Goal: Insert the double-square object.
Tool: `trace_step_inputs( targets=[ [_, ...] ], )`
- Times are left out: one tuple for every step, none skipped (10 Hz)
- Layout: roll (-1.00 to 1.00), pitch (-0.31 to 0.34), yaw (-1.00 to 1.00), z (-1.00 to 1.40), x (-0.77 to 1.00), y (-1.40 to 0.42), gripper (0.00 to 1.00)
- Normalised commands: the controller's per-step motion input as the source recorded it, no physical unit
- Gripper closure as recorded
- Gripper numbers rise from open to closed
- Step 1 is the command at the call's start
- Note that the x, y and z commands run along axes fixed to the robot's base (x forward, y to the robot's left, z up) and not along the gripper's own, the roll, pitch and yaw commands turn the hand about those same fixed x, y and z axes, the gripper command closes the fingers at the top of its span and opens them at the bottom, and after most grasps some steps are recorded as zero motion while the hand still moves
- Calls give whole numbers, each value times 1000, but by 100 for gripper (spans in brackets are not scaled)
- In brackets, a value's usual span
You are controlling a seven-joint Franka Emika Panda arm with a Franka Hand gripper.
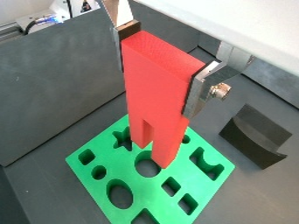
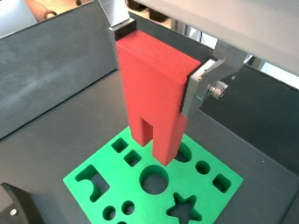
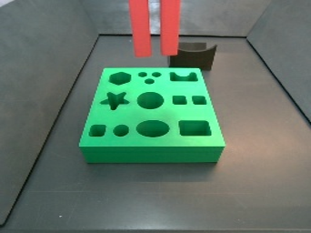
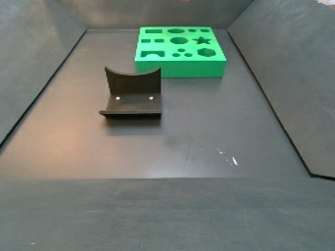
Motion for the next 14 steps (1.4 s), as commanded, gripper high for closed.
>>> trace_step_inputs(
  targets=[
    [0,-51,0,-520,1000,311,100],
    [0,-9,0,-483,1000,280,100],
    [37,0,0,-480,1000,203,100],
    [63,0,0,-457,1000,157,100],
    [153,49,0,-474,1000,20,100],
    [290,196,0,-380,840,-189,100],
    [204,87,0,-291,303,-251,100],
    [144,0,17,-300,51,-157,100],
    [83,0,51,-297,26,-80,100],
    [47,0,71,-274,60,-40,100],
    [56,0,106,-280,71,-26,100],
    [60,0,120,-266,123,-69,100],
    [33,0,80,-254,234,-80,100],
    [27,16,6,-237,371,-97,100]
  ],
)
